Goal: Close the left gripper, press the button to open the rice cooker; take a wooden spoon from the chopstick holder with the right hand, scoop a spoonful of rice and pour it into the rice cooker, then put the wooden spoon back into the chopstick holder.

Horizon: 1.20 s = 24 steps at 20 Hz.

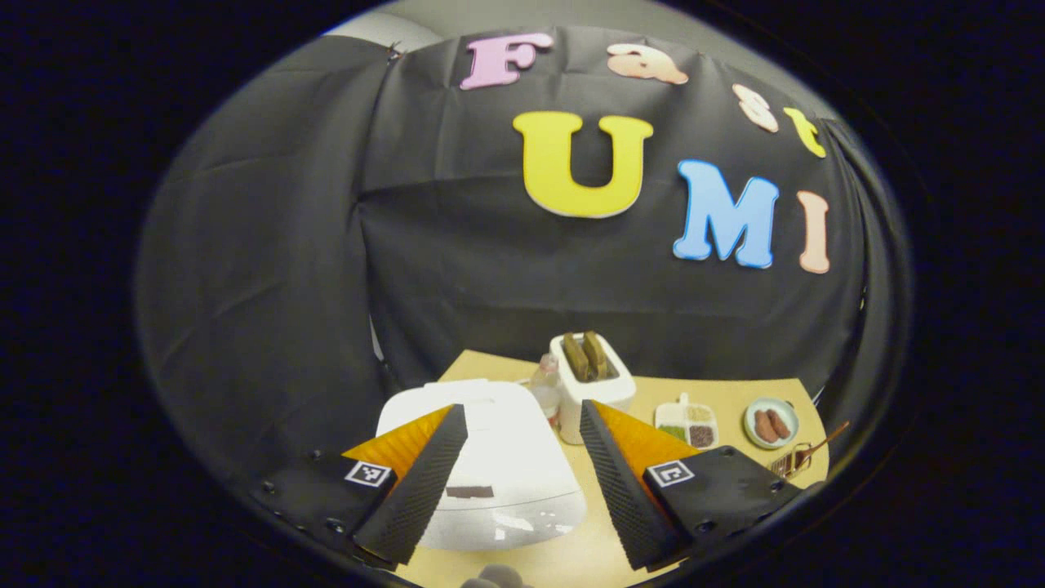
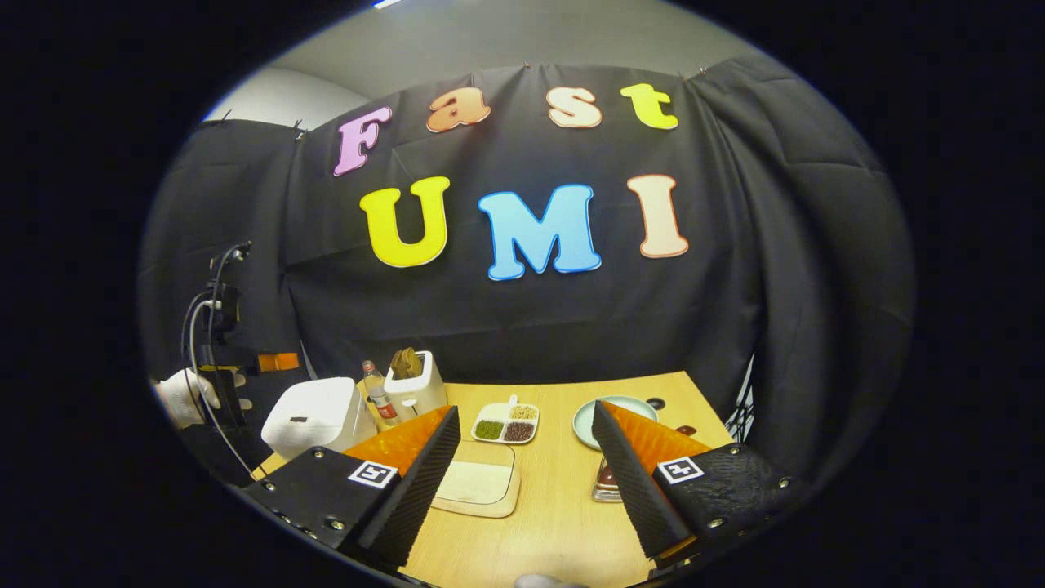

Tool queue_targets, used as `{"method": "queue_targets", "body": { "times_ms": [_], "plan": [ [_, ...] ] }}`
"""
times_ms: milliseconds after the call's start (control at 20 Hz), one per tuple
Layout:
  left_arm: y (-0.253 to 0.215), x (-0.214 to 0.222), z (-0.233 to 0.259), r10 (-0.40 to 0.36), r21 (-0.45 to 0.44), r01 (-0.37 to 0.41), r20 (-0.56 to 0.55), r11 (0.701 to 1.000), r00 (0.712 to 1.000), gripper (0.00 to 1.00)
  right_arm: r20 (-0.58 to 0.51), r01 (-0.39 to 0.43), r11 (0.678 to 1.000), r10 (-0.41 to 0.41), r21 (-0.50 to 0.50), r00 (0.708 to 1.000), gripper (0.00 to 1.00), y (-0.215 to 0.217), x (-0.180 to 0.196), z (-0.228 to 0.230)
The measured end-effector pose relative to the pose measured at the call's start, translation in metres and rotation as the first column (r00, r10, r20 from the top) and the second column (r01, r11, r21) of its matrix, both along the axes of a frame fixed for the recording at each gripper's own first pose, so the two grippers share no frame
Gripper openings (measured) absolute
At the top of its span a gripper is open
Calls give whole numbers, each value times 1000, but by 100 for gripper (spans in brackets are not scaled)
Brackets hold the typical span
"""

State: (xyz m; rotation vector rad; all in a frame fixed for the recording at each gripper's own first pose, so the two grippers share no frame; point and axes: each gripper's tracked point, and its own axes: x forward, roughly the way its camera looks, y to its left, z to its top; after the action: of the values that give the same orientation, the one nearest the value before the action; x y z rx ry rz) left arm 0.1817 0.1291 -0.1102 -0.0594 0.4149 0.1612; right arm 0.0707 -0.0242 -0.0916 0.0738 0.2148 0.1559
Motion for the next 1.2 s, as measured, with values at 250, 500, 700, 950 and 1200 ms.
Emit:
{"method": "queue_targets", "body": {
  "times_ms": [250, 500, 700, 950, 1200],
  "plan": [
    [-31, -65, 88, -53, 8, 53, 175, 999, 983, 98, 94, 5, 1000, -2, -30, 996, 100, 9, -2, 34],
    [-63, -115, 114, -105, 71, 89, 262, 993, 959, 94, 127, -1, 999, 6, -39, 992, 96, 19, -8, 50],
    [-67, -148, 129, -125, 88, 103, 307, 991, 943, 100, 138, 10, 999, -5, -38, 990, 99, 22, -16, 56],
    [-74, -162, 130, -139, 75, 122, 298, 990, 945, 96, 177, 64, 998, -58, -27, 983, 100, 14, -24, 69],
    [-68, -164, 140, -143, 77, 125, 315, 989, 938, 96, 183, 82, 996, -74, -36, 980, 100, 14, -30, 72]
  ]
}}
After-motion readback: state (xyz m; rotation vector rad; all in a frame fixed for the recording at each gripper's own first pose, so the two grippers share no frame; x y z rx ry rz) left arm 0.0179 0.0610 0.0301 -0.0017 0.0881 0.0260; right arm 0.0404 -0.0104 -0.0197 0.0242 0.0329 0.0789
